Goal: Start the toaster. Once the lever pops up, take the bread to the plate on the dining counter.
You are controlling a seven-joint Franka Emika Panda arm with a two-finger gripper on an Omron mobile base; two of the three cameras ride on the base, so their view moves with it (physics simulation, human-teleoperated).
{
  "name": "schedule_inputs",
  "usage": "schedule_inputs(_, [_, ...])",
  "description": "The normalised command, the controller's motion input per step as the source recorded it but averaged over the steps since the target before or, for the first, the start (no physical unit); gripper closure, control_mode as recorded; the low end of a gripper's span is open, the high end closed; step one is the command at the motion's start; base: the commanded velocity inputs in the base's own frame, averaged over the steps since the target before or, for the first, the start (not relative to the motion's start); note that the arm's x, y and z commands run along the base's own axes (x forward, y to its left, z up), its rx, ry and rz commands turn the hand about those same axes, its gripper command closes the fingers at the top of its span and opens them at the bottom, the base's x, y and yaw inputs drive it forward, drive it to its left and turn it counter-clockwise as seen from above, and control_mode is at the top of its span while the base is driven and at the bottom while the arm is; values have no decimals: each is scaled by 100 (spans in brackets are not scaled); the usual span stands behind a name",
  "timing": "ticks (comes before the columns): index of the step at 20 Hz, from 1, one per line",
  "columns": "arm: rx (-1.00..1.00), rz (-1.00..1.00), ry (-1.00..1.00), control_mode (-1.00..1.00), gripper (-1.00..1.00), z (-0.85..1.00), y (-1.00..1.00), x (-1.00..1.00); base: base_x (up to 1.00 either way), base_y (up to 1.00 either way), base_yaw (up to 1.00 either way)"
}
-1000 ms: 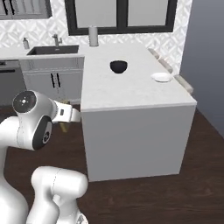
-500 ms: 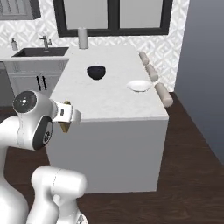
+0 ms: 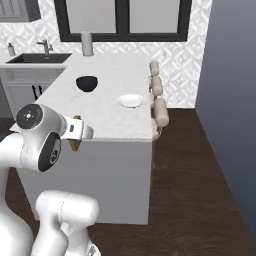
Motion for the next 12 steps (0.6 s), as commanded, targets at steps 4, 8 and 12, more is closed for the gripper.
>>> schedule_inputs(4, [0,0,0,100,100,0,0,0,28,-76,25])
schedule_inputs(8, [0,0,0,100,100,0,0,0,40,-53,29])
schedule_inputs(12, [0,0,0,100,100,0,0,0,56,-43,33])
